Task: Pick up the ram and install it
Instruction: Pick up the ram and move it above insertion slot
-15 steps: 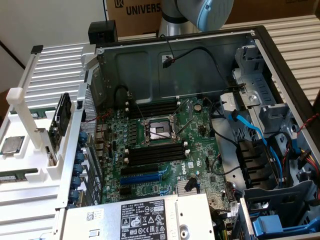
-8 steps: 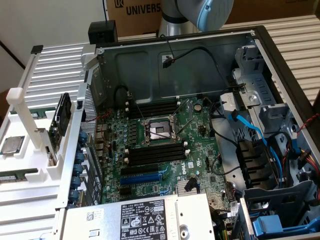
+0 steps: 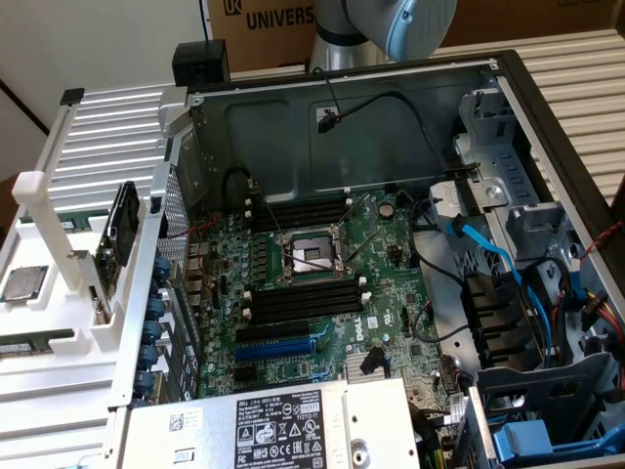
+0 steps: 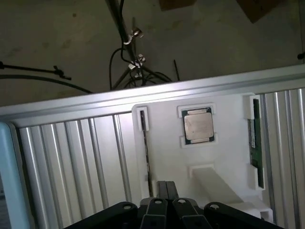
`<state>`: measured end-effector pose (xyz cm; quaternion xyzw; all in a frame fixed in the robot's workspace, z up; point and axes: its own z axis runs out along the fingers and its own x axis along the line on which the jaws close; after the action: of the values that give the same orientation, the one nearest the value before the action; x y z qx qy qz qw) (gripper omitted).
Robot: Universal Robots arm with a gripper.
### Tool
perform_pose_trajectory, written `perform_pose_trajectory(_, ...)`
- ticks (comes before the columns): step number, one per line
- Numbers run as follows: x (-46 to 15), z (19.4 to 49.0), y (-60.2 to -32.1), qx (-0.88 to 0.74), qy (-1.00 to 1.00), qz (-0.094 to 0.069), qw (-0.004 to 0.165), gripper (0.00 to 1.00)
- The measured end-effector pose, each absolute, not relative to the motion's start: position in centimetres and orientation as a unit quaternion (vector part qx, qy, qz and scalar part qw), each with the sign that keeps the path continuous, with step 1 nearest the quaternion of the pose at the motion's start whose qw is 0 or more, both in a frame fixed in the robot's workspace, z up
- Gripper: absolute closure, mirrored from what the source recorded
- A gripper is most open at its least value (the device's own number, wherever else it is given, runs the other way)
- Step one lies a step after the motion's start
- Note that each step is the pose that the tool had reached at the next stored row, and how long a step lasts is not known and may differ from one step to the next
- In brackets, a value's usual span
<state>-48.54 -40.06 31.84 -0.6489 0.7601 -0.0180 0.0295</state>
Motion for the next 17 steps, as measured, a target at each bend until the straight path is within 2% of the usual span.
perform_pose_trajectory(17,-48.4,29.1,-40.4,-0.650,0.758,-0.022,0.035,0.90)
